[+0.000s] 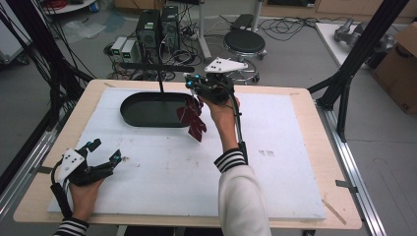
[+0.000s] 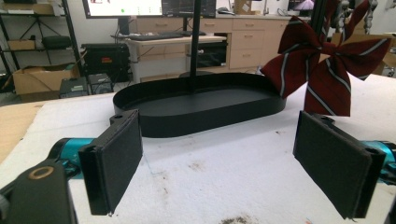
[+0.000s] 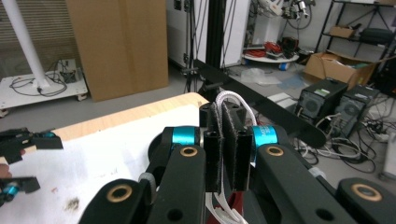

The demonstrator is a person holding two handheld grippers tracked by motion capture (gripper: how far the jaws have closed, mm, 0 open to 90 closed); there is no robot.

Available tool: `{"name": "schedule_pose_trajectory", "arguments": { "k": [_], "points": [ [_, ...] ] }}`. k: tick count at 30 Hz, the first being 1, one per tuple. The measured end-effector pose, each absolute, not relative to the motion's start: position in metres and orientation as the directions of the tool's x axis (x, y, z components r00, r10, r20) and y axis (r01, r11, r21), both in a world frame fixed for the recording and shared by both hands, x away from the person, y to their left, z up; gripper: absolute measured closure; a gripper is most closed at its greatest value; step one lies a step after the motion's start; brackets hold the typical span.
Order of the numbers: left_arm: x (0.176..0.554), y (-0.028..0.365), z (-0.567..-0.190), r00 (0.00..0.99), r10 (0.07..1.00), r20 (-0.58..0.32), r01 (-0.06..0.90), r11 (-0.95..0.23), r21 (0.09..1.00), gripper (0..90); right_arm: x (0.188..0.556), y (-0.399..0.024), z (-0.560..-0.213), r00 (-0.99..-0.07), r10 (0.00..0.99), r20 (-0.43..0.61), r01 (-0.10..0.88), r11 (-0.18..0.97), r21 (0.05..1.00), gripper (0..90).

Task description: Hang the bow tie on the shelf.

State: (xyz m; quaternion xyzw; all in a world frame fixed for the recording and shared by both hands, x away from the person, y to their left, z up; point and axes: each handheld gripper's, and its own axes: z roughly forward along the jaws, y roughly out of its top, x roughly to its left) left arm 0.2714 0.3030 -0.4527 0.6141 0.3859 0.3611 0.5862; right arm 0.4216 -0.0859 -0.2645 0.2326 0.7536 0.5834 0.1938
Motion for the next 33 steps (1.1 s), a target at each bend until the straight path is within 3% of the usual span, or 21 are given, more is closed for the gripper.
{"name": "schedule_pose_trajectory", "arguments": {
  "k": [33],
  "points": [
    [0.272, 0.303, -0.453, 0.442, 0.897, -0.012, 0.052, -0.012, 0.999, 16.2, 0.503, -0.046, -0.254, -0.810, 0.586, -0.004, 0.176, 0.249, 0.952, 87.0]
  ]
}}
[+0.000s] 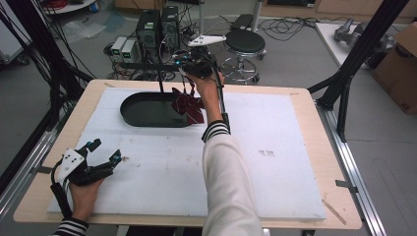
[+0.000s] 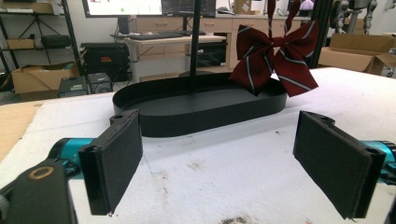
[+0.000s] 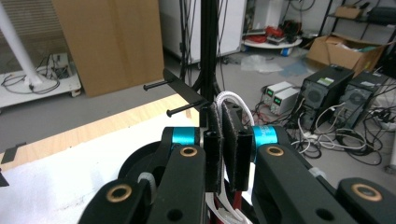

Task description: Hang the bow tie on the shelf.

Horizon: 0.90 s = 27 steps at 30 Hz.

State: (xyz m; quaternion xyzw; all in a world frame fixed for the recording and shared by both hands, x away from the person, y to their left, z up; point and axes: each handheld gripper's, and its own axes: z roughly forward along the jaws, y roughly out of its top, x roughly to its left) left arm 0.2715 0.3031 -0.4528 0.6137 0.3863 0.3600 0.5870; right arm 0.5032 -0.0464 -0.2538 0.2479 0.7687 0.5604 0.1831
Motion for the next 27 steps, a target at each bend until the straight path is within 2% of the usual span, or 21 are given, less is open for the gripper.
{"name": "schedule_pose_trajectory", "arguments": {
  "k": [7, 17, 27],
  "points": [
    [0.271, 0.303, -0.453, 0.441, 0.897, -0.008, 0.046, -0.013, 0.999, 16.1, 0.522, -0.042, -0.252, -0.797, 0.603, -0.027, 0.175, 0.273, 0.946, 87.0],
    [0.271, 0.303, -0.453, 0.439, 0.898, -0.006, 0.049, -0.017, 0.999, 16.2, 0.533, -0.047, -0.250, -0.794, 0.608, -0.010, 0.143, 0.202, 0.969, 86.9],
    [0.271, 0.303, -0.453, 0.438, 0.899, -0.005, 0.047, -0.018, 0.999, 16.2, 0.541, -0.054, -0.266, -0.784, 0.621, 0.005, 0.193, 0.236, 0.952, 86.6]
  ]
}}
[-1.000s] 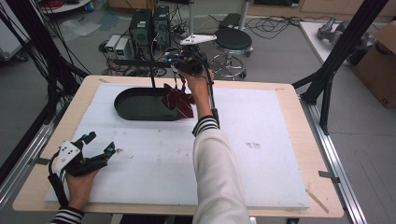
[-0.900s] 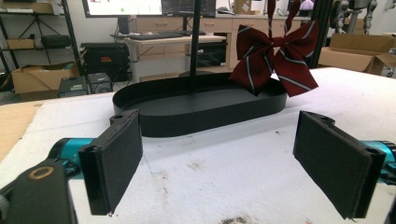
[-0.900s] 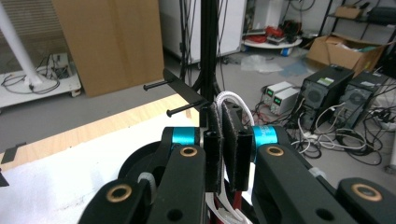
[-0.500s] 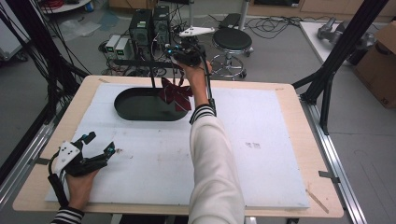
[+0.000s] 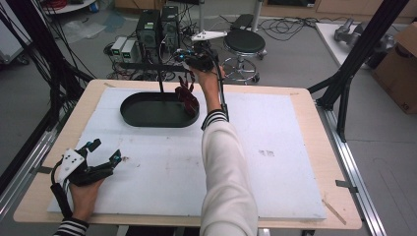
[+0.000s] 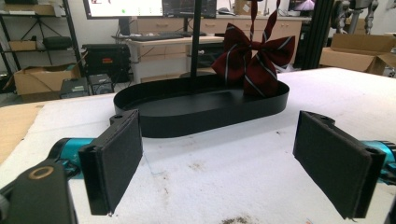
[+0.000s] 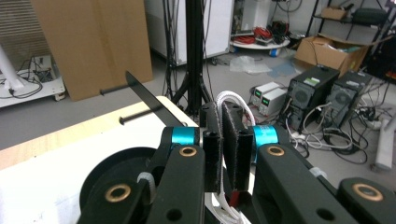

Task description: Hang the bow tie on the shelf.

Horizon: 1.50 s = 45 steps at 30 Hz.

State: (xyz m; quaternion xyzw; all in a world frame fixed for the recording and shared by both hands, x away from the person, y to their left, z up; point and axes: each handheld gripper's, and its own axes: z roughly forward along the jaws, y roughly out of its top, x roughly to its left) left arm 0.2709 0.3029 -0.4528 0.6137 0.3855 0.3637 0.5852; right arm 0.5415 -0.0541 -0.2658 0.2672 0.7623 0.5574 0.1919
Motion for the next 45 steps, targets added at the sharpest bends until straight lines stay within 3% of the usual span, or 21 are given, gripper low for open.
{"name": "schedule_pose_trajectory", "arguments": {
  "k": [22, 23, 24, 25, 26, 27, 28, 29, 30, 31, 35, 36, 45],
  "points": [
    [0.271, 0.302, -0.453, 0.435, 0.900, -0.002, 0.050, -0.022, 0.998, 16.2, 0.538, -0.084, -0.284, -0.744, 0.667, -0.031, 0.293, 0.369, 0.882, 79.2],
    [0.271, 0.302, -0.453, 0.436, 0.900, -0.003, 0.052, -0.022, 0.998, 16.2, 0.536, -0.089, -0.290, -0.738, 0.673, -0.042, 0.293, 0.376, 0.879, 71.8],
    [0.271, 0.302, -0.453, 0.435, 0.900, -0.005, 0.054, -0.021, 0.998, 16.2, 0.536, -0.089, -0.290, -0.738, 0.673, -0.042, 0.293, 0.376, 0.879, 71.8],
    [0.271, 0.302, -0.453, 0.435, 0.900, -0.006, 0.054, -0.020, 0.998, 16.2, 0.535, -0.095, -0.293, -0.746, 0.666, -0.024, 0.310, 0.379, 0.872, 61.0],
    [0.271, 0.302, -0.453, 0.435, 0.900, -0.004, 0.053, -0.021, 0.998, 16.2, 0.535, -0.095, -0.293, -0.746, 0.666, -0.024, 0.310, 0.379, 0.872, 61.0],
    [0.271, 0.302, -0.453, 0.436, 0.900, -0.002, 0.054, -0.024, 0.998, 16.2, 0.531, -0.100, -0.295, -0.730, 0.684, 0.000, 0.317, 0.338, 0.886, 39.1],
    [0.271, 0.302, -0.453, 0.438, 0.899, 0.000, 0.053, -0.025, 0.998, 16.2, 0.529, -0.102, -0.296, -0.714, 0.700, 0.007, 0.319, 0.316, 0.893, 33.4],
    [0.271, 0.302, -0.453, 0.437, 0.899, 0.000, 0.053, -0.026, 0.998, 16.2, 0.529, -0.102, -0.296, -0.714, 0.700, 0.007, 0.319, 0.316, 0.893, 33.4],
    [0.271, 0.302, -0.453, 0.437, 0.900, 0.001, 0.053, -0.027, 0.998, 16.2, 0.524, -0.108, -0.297, -0.706, 0.707, 0.024, 0.317, 0.286, 0.904, 17.8],
    [0.271, 0.302, -0.453, 0.436, 0.900, 0.001, 0.051, -0.026, 0.998, 16.2, 0.521, -0.111, -0.297, -0.699, 0.715, 0.023, 0.323, 0.287, 0.902, 14.1],
    [0.271, 0.302, -0.453, 0.434, 0.901, 0.004, 0.047, -0.027, 0.999, 16.2, 0.511, -0.122, -0.296, -0.702, 0.712, 0.015, 0.328, 0.305, 0.894, 10.6],
    [0.271, 0.302, -0.453, 0.433, 0.901, 0.001, 0.046, -0.024, 0.999, 16.2, 0.503, -0.129, -0.294, -0.710, 0.704, 0.021, 0.322, 0.298, 0.899, 1.5],
    [0.270, 0.302, -0.453, 0.437, 0.899, 0.004, 0.041, -0.025, 0.999, 16.1, 0.439, -0.169, -0.291, -0.699, 0.715, -0.009, 0.248, 0.254, 0.935, 0.3]
  ]
}}
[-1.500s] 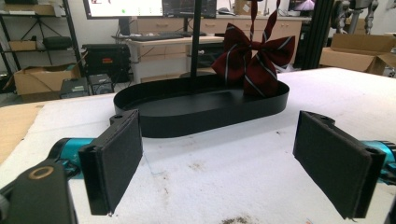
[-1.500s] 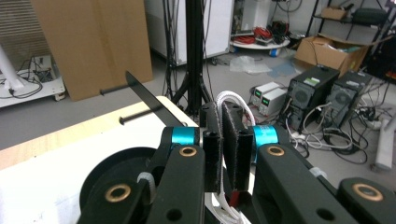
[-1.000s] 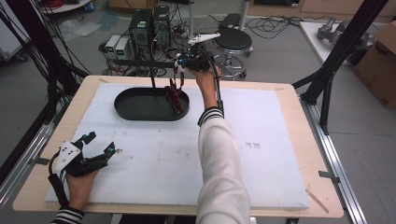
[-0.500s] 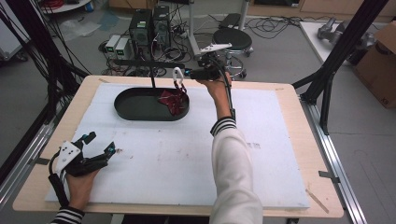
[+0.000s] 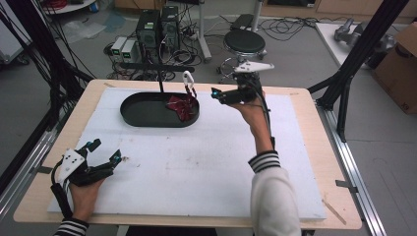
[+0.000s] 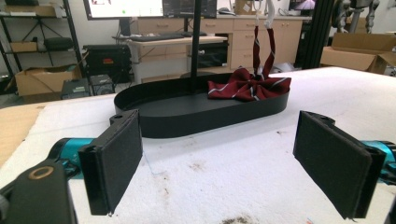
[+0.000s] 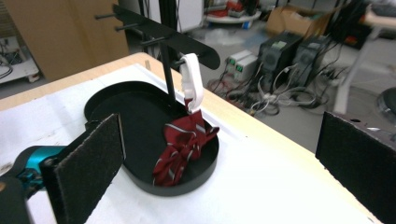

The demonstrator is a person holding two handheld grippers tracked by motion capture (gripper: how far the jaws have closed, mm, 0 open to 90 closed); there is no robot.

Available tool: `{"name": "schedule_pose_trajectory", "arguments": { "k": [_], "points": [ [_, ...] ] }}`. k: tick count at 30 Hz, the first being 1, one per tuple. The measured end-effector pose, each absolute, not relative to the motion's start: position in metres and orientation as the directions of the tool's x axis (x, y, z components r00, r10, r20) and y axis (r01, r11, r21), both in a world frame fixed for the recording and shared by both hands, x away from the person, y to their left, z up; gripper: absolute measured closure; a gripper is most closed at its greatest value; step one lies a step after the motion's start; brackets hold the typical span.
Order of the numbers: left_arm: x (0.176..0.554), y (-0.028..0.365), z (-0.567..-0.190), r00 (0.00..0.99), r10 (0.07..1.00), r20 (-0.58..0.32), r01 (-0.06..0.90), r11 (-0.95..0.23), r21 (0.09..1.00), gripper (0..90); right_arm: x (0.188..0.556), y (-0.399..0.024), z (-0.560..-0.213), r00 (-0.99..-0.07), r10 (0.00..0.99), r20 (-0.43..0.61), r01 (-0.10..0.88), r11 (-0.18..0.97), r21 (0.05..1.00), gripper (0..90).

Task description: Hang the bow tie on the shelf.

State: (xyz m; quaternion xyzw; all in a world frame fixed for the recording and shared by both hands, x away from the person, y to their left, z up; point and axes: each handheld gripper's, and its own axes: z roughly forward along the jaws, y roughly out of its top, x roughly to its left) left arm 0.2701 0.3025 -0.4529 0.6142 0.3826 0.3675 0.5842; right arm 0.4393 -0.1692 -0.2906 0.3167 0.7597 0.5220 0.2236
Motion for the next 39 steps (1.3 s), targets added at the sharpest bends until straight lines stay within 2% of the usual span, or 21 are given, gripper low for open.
{"name": "schedule_pose_trajectory", "arguments": {
  "k": [5, 6, 7, 8, 9, 11, 12, 15, 17, 19, 24, 39],
  "points": [
    [0.268, 0.302, -0.453, 0.433, 0.901, 0.006, 0.024, -0.019, 1.000, 16.0, 0.368, -0.214, -0.300, -0.660, 0.749, -0.052, 0.172, 0.219, 0.960, 0.4],
    [0.268, 0.303, -0.453, 0.433, 0.901, 0.008, 0.022, -0.020, 1.000, 16.0, 0.368, -0.214, -0.300, -0.660, 0.749, -0.052, 0.172, 0.219, 0.960, 0.4],
    [0.268, 0.302, -0.454, 0.431, 0.902, 0.006, 0.021, -0.017, 1.000, 16.0, 0.343, -0.230, -0.313, -0.641, 0.764, -0.073, 0.143, 0.212, 0.967, 0.4],
    [0.268, 0.302, -0.454, 0.431, 0.902, 0.006, 0.020, -0.016, 1.000, 16.0, 0.343, -0.230, -0.313, -0.641, 0.764, -0.073, 0.143, 0.212, 0.967, 0.4],
    [0.268, 0.302, -0.454, 0.431, 0.903, 0.005, 0.021, -0.016, 1.000, 15.9, 0.321, -0.245, -0.329, -0.617, 0.782, -0.085, 0.128, 0.207, 0.970, 0.4],
    [0.268, 0.303, -0.454, 0.431, 0.902, 0.006, 0.021, -0.017, 1.000, 16.0, 0.312, -0.253, -0.338, -0.603, 0.793, -0.086, 0.124, 0.200, 0.972, 0.4],
    [0.268, 0.303, -0.454, 0.432, 0.902, 0.006, 0.021, -0.017, 1.000, 16.0, 0.296, -0.266, -0.358, -0.569, 0.820, -0.061, 0.128, 0.162, 0.978, 0.3],
    [0.268, 0.303, -0.454, 0.432, 0.902, 0.002, 0.018, -0.011, 1.000, 16.0, 0.276, -0.279, -0.387, -0.521, 0.854, -0.017, 0.091, 0.075, 0.993, 0.4],
    [0.268, 0.303, -0.454, 0.432, 0.902, 0.005, 0.014, -0.013, 1.000, 15.9, 0.273, -0.280, -0.393, -0.511, 0.860, -0.007, 0.083, 0.058, 0.995, 0.3],
    [0.267, 0.304, -0.454, 0.432, 0.902, 0.003, 0.008, -0.007, 1.000, 15.9, 0.264, -0.284, -0.421, -0.468, 0.884, -0.003, 0.031, 0.020, 0.999, 0.4],
    [0.265, 0.304, -0.454, 0.432, 0.902, 0.008, -0.008, -0.005, 1.000, 15.9, 0.263, -0.285, -0.449, -0.446, 0.895, 0.009, 0.057, 0.018, 0.998, 0.4],
    [0.265, 0.303, -0.455, 0.432, 0.902, 0.013, -0.015, -0.007, 1.000, 15.9, 0.261, -0.282, -0.454, -0.456, 0.889, -0.029, 0.042, 0.054, 0.998, 0.5]
  ]
}}
